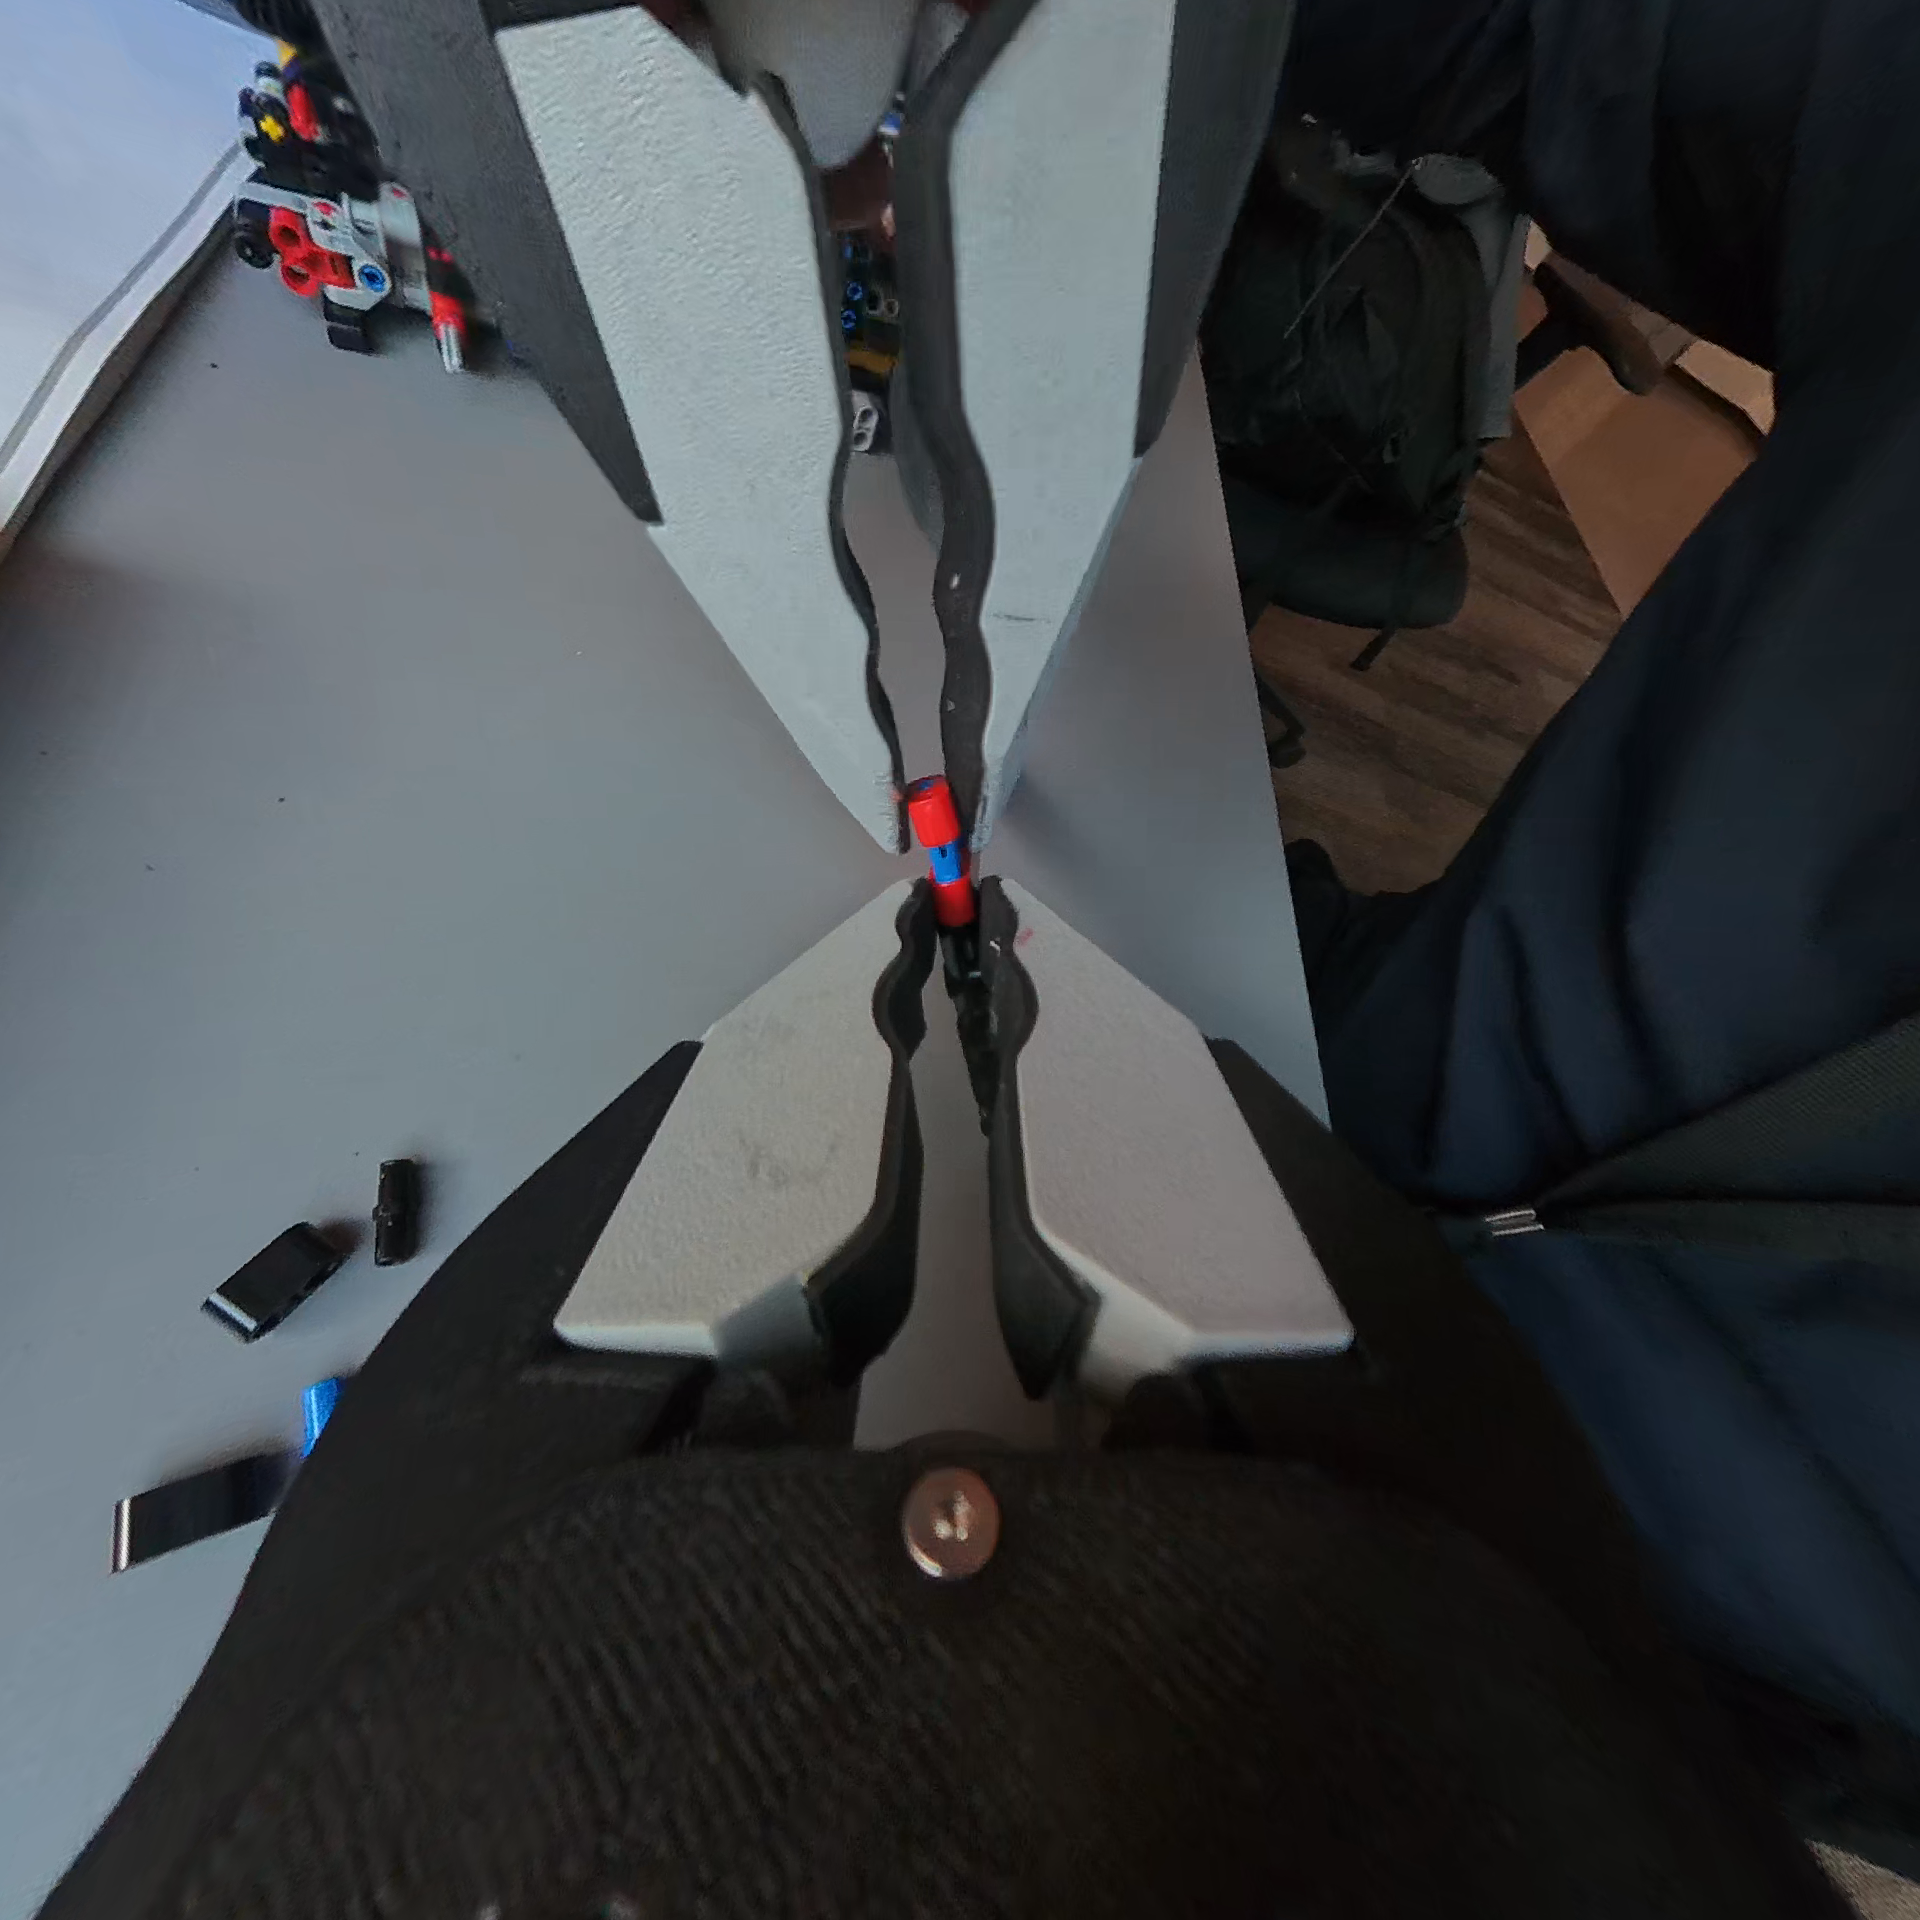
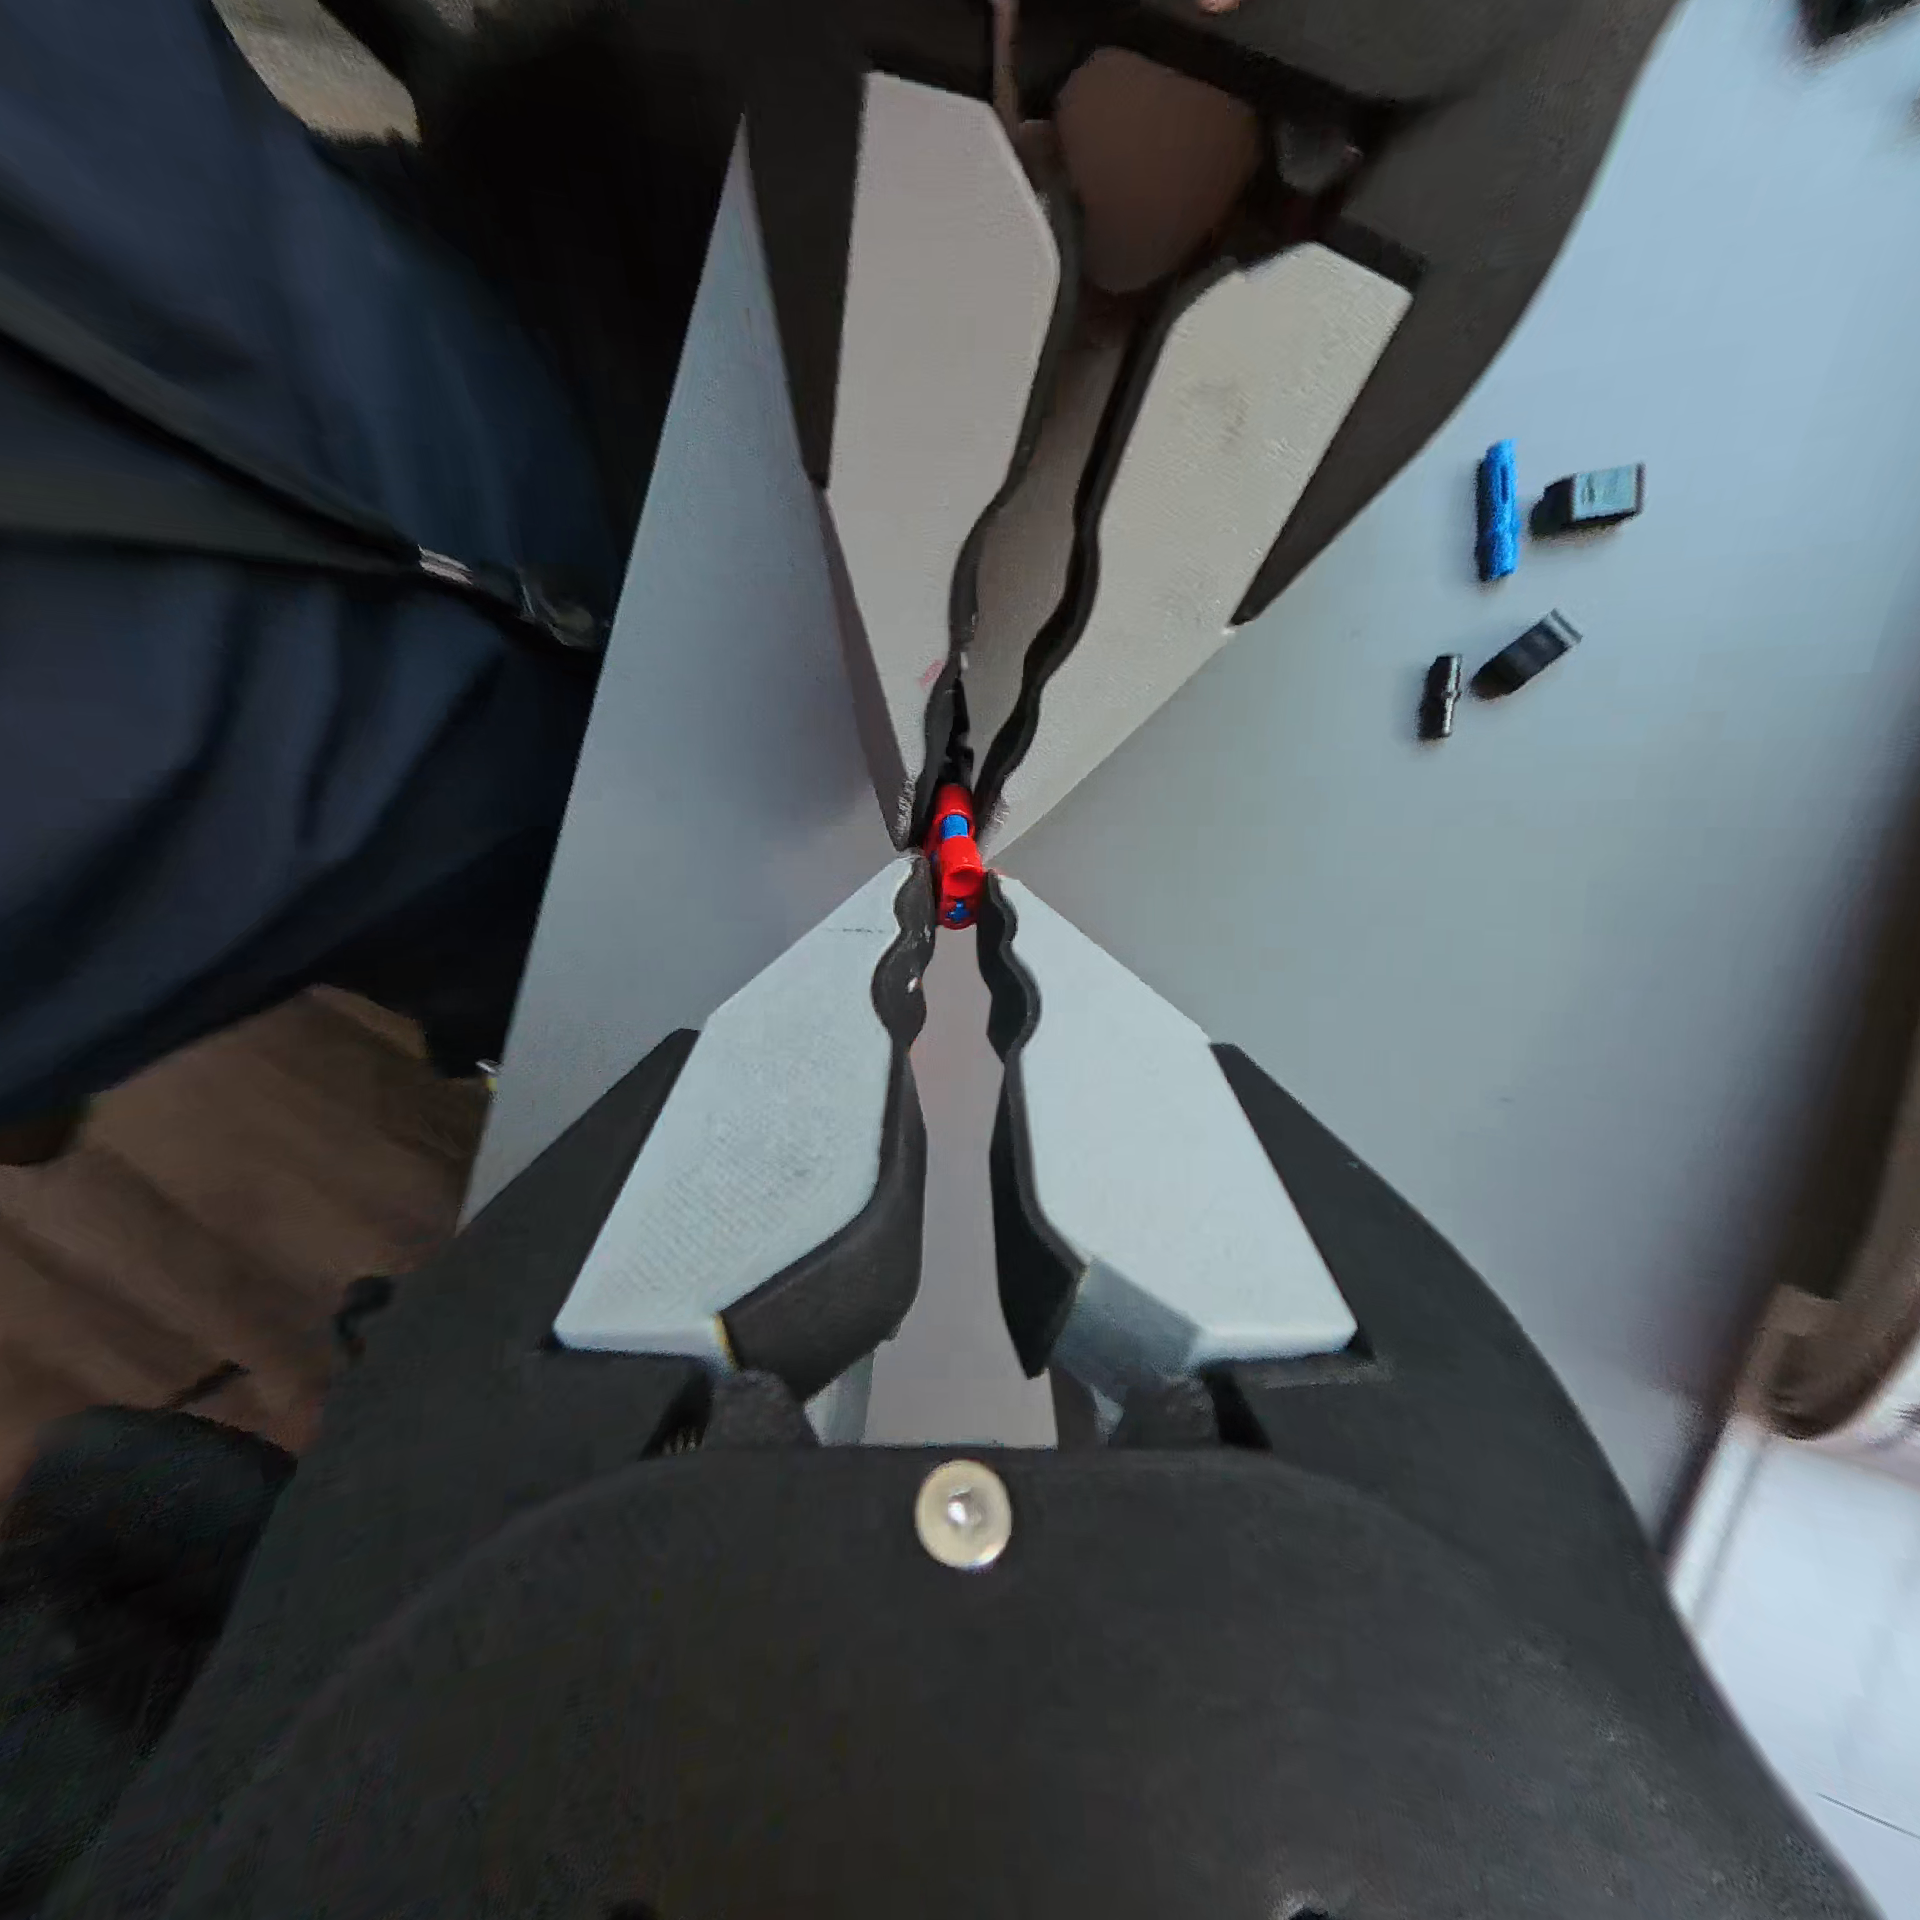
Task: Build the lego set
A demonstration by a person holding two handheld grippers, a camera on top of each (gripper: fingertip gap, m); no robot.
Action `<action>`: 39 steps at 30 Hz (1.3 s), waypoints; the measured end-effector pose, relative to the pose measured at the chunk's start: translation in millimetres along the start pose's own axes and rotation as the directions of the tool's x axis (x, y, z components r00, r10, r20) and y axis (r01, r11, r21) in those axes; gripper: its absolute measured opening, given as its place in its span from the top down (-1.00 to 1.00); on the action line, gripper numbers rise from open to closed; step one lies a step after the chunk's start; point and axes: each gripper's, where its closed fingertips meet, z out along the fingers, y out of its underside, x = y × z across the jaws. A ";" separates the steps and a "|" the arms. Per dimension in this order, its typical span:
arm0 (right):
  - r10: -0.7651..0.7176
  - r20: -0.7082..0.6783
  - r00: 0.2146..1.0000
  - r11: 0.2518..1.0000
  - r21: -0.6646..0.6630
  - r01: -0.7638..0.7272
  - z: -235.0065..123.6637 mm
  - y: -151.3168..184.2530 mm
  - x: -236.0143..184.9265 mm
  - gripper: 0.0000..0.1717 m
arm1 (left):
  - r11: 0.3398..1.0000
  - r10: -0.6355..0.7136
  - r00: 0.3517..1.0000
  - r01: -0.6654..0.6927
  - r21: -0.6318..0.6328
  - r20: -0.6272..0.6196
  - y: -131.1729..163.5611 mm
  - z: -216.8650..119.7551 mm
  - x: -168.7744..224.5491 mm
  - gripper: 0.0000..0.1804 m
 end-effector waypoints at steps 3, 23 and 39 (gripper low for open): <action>-0.131 -0.086 0.988 0.991 -0.004 0.131 -0.2 -0.8 0.1 0.93 | 1.000 0.011 1.000 -0.011 0.001 -0.001 0.0 0.0 1.1 0.94; 0.152 0.005 0.988 0.970 0.191 -0.151 -1.7 -3.6 -1.6 0.94 | 0.999 0.024 0.999 -0.025 0.023 0.024 -3.9 0.9 -1.9 0.94; 0.089 -0.770 0.632 0.948 0.260 0.183 -26.8 -0.8 23.9 0.63 | 0.933 -0.297 0.949 0.313 0.180 -0.111 -19.5 -12.9 -17.9 0.94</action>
